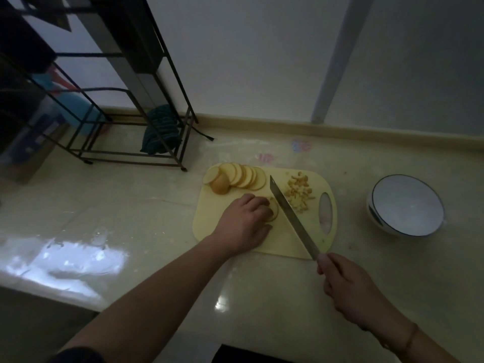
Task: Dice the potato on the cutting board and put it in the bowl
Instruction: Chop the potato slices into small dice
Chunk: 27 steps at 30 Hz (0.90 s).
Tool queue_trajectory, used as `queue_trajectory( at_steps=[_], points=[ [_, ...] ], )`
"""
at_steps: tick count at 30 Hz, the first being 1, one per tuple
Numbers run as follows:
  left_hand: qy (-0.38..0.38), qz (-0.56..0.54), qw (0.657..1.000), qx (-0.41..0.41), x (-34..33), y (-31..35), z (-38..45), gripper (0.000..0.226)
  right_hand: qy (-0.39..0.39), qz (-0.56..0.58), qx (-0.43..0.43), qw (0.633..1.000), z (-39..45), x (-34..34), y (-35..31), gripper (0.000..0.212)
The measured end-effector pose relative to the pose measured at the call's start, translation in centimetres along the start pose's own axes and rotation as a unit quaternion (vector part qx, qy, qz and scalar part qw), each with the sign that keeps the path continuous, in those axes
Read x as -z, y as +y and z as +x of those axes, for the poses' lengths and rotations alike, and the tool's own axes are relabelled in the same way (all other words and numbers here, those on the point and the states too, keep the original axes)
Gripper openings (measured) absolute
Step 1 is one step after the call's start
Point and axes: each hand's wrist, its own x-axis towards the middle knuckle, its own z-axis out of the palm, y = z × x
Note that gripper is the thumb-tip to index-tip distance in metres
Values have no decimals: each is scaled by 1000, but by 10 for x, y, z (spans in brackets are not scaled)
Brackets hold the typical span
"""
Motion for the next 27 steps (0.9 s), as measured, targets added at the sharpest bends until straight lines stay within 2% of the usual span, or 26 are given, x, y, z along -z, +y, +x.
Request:
queue_trajectory(
  at_steps=[7, 15, 20, 27],
  points=[
    [22, 8, 997, 76, -9, 11, 5, 39, -27, 58, -49, 997, -3, -1, -2, 43],
    [28, -24, 997, 72, -8, 9, -1, 39, -36, 45, -17, 998, -7, -6, 1, 48],
    [41, -49, 996, 59, -1, -2, -15, 39, -26, 9, 13, 1000, -12, -18, 3, 61],
    [23, -48, 997, 54, 2, -3, -13, 40, -27, 113, -77, 990, -7, 2, 5, 44]
  ],
)
